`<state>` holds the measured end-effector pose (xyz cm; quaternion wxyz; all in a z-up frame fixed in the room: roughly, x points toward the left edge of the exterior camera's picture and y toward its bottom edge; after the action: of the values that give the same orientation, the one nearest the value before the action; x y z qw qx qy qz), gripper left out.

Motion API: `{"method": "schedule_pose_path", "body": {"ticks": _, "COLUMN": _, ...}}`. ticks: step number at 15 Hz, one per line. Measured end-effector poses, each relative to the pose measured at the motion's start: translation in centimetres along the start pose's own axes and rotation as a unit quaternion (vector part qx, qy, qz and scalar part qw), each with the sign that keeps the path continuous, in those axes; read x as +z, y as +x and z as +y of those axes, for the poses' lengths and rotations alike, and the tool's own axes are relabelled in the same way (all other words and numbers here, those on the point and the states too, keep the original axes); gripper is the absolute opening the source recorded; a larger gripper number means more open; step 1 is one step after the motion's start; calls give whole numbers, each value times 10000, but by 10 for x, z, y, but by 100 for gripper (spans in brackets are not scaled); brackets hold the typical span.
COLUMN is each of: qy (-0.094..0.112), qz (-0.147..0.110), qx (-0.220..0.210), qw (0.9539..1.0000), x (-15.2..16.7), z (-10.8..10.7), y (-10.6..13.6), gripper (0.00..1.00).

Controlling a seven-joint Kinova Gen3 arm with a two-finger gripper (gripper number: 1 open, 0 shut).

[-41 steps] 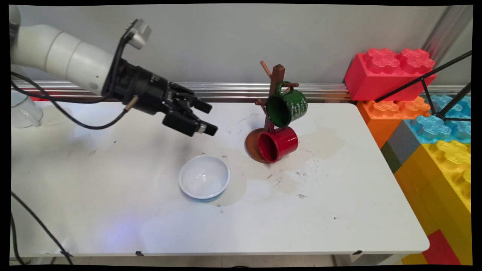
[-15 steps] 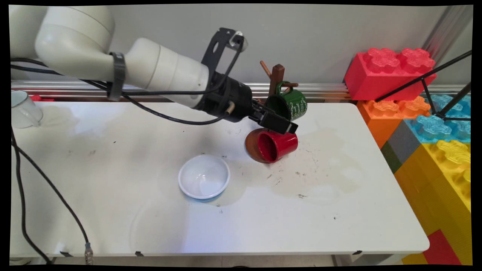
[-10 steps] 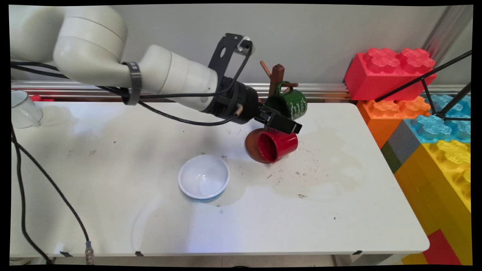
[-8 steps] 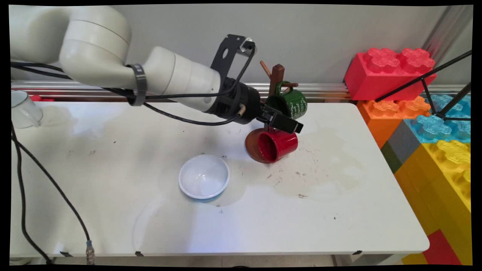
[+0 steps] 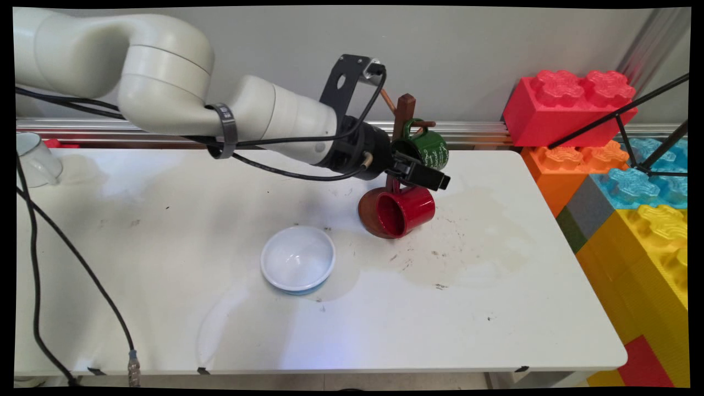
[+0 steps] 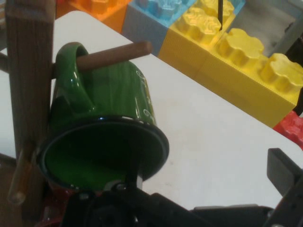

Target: Pick up the green mug from the rack

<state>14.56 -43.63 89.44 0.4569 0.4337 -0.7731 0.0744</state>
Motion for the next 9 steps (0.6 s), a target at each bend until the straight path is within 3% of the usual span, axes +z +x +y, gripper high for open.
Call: {"method": "schedule_pose_path", "body": {"ticks": 9, "qy": 102, "qz": 170, "qx": -198, "qw": 9996, "x": 18, "z": -1, "y": 6, "gripper": 100}}
